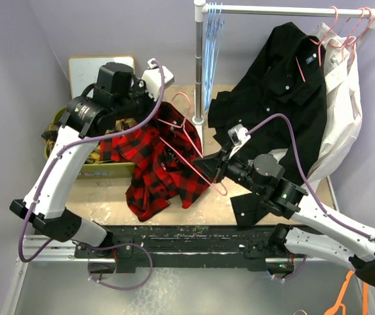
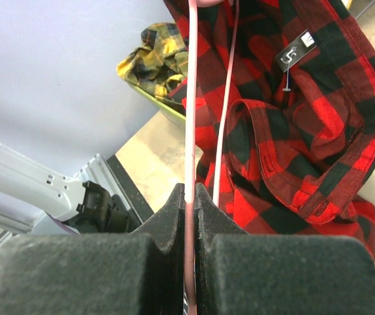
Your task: Place the shirt on the hanger
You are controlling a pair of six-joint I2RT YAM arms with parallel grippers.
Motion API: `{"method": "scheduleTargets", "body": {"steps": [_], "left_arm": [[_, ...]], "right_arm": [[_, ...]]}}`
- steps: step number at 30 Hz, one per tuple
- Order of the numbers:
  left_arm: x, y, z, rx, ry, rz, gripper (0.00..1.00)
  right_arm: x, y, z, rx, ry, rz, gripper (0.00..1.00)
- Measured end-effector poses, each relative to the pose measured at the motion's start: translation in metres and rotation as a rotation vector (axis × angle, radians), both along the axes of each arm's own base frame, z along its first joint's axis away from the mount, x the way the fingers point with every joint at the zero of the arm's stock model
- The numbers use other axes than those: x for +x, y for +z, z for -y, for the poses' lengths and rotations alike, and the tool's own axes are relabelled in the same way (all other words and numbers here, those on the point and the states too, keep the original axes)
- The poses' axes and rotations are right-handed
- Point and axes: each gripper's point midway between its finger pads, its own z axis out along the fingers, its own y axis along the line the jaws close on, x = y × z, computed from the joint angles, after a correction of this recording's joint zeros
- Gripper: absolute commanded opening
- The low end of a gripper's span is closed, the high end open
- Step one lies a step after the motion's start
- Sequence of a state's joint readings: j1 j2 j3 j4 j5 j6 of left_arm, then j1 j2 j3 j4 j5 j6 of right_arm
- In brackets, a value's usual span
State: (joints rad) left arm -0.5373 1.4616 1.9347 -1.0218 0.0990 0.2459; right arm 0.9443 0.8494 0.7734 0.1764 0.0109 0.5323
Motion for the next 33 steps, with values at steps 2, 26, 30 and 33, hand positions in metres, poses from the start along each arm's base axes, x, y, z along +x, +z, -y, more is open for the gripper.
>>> {"method": "scheduleTargets", "body": {"steps": [2, 26, 30, 33], "left_arm": [[-0.005, 0.006, 0.003, -0.016, -0.024, 0.001, 0.06], [-0.062, -0.013, -0.008, 0.026, -0.244, -0.012, 0.07], [-0.07, -0.071, -0.023, 0.109, -0.235, -0.095, 0.12], [-0.074, -0.116, -0.033, 0.168, -0.22, -0.172, 0.8]], "right_arm": [[0.001, 0.003, -0.003, 0.011, 0.005, 0.009, 0.0], [0.069, -0.018, -0.067, -0.019, -0.023, 0.023, 0.0], [0.075, -0.029, -0.062, -0.023, -0.038, 0.015, 0.0], [0.074, -0.045, -0.065, -0.033, -0.029, -0.001, 0.0]]}}
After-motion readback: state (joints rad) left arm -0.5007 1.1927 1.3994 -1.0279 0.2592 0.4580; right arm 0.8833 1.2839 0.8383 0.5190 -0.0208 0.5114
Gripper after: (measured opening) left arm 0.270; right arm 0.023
